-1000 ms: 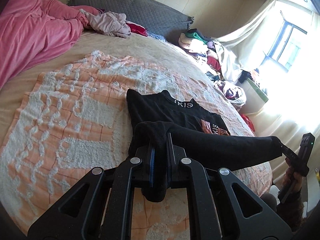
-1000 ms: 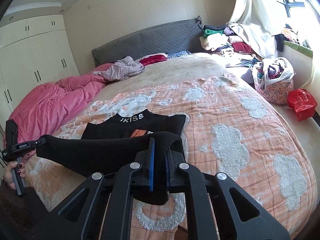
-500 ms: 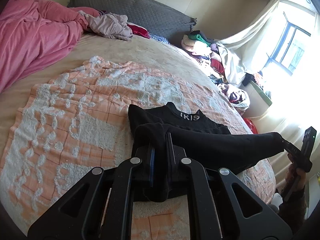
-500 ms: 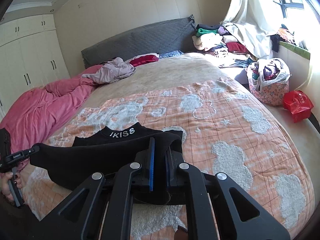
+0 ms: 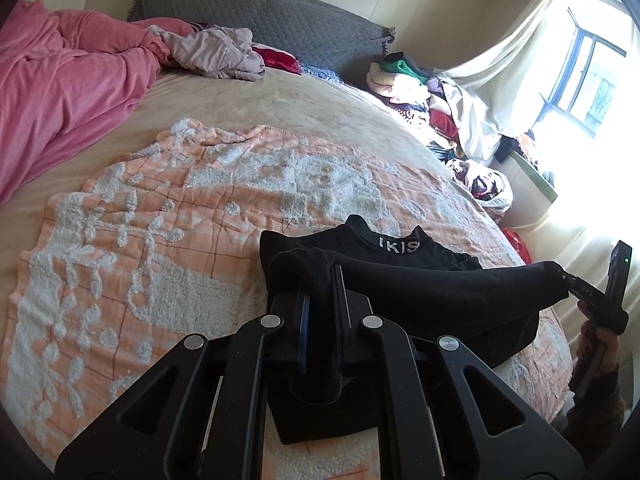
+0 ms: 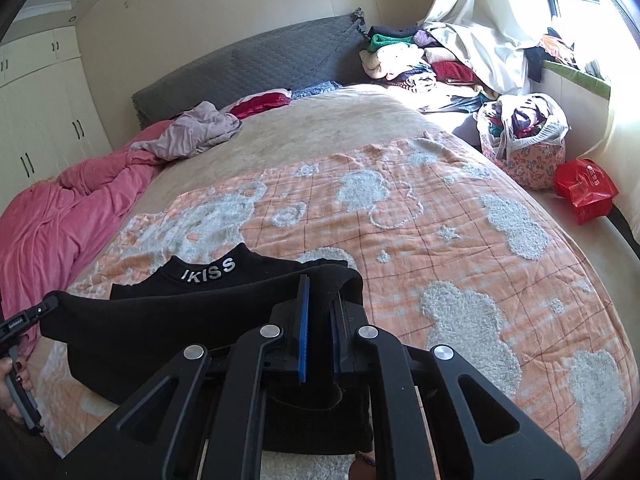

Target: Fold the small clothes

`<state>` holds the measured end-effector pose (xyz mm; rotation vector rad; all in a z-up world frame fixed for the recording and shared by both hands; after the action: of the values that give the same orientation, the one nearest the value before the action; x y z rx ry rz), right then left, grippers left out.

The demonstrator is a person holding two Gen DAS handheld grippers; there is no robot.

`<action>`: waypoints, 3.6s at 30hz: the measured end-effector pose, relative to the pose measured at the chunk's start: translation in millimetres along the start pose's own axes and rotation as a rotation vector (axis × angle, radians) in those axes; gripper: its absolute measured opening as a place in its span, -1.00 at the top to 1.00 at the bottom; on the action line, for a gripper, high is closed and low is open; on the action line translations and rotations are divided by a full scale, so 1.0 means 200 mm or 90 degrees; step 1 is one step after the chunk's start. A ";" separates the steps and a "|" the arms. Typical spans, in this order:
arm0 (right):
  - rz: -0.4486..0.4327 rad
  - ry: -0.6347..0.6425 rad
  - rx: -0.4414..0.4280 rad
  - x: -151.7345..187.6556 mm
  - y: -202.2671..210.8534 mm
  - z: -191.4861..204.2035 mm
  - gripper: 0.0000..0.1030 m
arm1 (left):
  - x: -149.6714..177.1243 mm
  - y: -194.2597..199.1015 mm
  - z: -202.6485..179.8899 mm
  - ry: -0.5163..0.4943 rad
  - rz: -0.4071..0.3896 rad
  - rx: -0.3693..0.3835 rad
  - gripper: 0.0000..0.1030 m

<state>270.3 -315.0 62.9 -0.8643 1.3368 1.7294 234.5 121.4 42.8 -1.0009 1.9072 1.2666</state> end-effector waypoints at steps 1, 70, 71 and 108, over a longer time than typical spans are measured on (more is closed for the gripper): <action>0.003 0.000 0.001 0.01 -0.02 0.00 0.86 | 0.01 -0.02 0.01 0.002 0.004 -0.002 0.94; 0.131 0.219 -0.040 0.39 -0.46 0.37 0.05 | 0.37 -0.52 -0.39 -0.224 0.116 0.019 0.01; 0.119 0.219 -0.033 0.37 -0.46 0.36 0.05 | 0.34 -0.54 -0.38 -0.220 0.108 0.016 0.01; 0.055 -0.019 0.002 0.10 -0.53 -0.13 0.87 | 0.09 -0.47 0.09 -0.064 0.021 -0.086 0.99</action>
<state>354.9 -320.1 -7.8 -0.7868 1.3750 1.7986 307.6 110.0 -20.5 -0.9574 1.7879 1.4544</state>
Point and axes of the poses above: each gripper's, at about its wrist camera, not at the fingertips, and y roughly against the way its jaws point, z to its left, x to its underside, the point moved 4 cm from there along -y, roughly the way its jaws point, and after that the axes turned 11 degrees about -z, right-handed, at the moved point
